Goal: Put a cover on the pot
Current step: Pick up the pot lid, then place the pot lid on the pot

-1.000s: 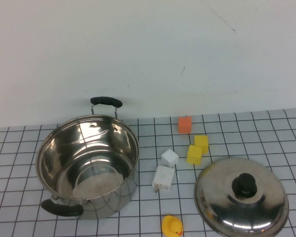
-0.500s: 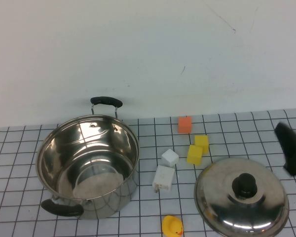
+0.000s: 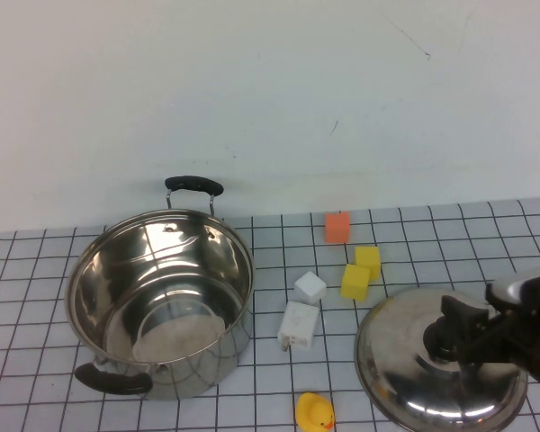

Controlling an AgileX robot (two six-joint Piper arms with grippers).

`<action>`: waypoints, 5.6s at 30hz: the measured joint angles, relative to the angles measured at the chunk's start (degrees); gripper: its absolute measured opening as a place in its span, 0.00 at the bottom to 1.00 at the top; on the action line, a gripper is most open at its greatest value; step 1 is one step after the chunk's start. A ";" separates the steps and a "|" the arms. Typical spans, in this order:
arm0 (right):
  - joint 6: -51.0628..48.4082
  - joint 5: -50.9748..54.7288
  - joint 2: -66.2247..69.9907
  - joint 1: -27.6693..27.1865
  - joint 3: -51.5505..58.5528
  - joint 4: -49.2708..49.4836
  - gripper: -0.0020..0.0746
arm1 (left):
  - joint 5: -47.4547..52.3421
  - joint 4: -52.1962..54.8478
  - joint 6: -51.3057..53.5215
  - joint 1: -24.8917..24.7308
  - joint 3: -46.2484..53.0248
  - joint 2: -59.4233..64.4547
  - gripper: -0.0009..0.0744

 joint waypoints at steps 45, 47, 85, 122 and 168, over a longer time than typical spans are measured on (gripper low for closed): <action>17.86 -0.07 9.01 0.00 -3.85 -5.30 0.48 | 0.00 0.00 -0.23 0.00 0.00 0.00 0.01; 17.99 0.29 6.60 -0.40 -3.59 -7.13 0.48 | 0.00 0.00 -0.23 0.00 0.00 0.00 0.01; 48.03 24.49 9.92 24.83 -60.66 -40.62 0.48 | 0.00 0.00 -0.23 0.00 0.00 0.00 0.01; 38.40 36.37 17.44 30.15 -64.37 -23.63 0.48 | 0.00 0.00 -0.02 0.00 0.00 0.00 0.01; 38.24 21.09 11.22 25.32 -67.26 -39.55 0.42 | 0.00 0.00 -0.24 0.00 0.00 0.00 0.01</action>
